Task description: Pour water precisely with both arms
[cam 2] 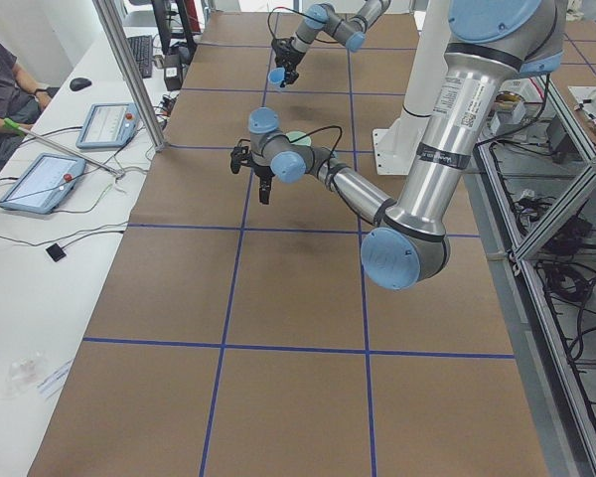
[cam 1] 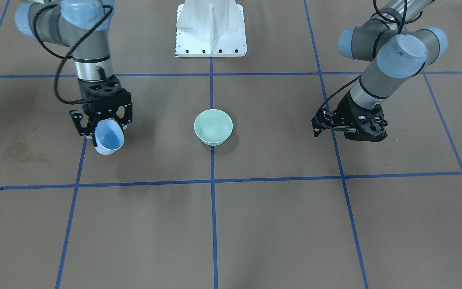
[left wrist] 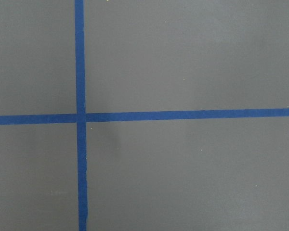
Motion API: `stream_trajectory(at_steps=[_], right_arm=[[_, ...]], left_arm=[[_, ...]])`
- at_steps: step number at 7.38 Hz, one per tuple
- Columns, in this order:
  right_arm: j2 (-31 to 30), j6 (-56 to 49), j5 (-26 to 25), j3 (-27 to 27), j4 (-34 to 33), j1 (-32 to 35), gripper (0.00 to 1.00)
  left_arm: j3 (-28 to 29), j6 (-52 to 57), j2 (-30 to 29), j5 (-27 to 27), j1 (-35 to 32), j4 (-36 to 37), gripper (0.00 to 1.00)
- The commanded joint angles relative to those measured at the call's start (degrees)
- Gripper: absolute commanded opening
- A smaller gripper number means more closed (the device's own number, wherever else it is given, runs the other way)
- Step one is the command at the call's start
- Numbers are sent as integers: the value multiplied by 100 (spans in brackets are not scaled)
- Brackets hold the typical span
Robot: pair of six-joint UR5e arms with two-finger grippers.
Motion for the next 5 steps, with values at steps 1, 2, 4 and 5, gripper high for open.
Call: stream_trajectory(at_steps=[1,2,4,5], right_arm=[[-1392,201,798,58,1622,588,36],[-1966,236,827,-107,2617,711,36],[-2542,830,1001,-362,3686,879,37],[-2656,1069,1011,-756,4334,897,38]], left_arm=[[-7,-143,-7,0,6,-6,100],[2,-143,1,0,6,-6,100],[-16,-151,-7,-18,-2,12,100],[-24,-151,1,-26,-3,21,100]])
